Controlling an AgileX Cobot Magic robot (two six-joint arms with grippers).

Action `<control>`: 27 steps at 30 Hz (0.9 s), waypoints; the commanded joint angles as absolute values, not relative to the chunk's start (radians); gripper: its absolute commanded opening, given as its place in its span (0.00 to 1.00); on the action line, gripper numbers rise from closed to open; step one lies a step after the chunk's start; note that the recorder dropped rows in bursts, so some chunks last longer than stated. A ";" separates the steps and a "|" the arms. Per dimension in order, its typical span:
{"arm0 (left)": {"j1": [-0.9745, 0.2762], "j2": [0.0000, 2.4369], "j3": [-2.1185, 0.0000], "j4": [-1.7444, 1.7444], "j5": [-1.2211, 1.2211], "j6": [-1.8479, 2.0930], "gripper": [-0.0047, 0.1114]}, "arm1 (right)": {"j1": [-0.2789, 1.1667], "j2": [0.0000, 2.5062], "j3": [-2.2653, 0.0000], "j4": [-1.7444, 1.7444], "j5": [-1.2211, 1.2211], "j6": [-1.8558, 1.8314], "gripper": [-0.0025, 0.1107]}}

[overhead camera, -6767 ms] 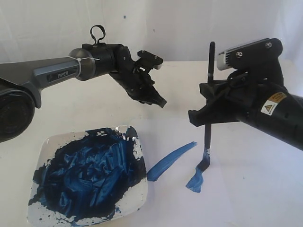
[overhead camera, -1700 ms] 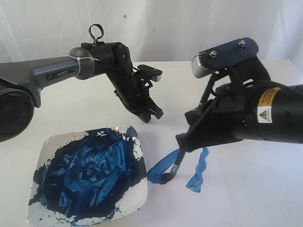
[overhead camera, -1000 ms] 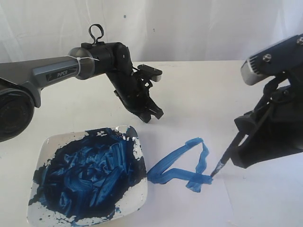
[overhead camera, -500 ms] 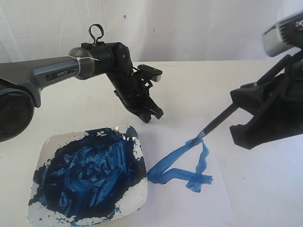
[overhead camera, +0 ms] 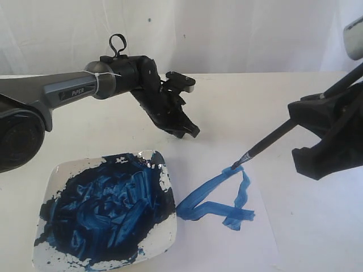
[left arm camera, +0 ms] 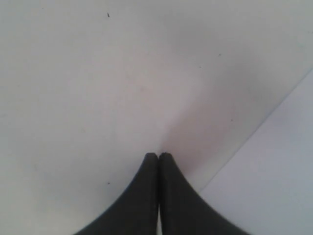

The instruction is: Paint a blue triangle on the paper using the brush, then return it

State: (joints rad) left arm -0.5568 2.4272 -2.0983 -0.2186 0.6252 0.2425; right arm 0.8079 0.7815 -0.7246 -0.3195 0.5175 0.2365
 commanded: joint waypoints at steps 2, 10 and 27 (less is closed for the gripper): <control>-0.560 2.414 -2.096 -0.220 0.621 0.244 0.04 | 0.807 0.776 -0.719 -0.319 0.518 0.241 0.02; -0.560 2.356 -2.096 -0.215 0.599 0.318 0.04 | 0.807 0.776 -0.717 -0.314 0.515 0.241 0.02; -0.560 2.136 -2.096 -0.172 0.848 0.311 0.04 | 0.807 0.776 -0.637 -0.307 0.375 0.274 0.02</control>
State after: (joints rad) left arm -0.5568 2.1695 -2.0983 -0.1672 0.8049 0.3154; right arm 0.8079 0.7815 -0.6416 -0.3085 0.4068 0.2702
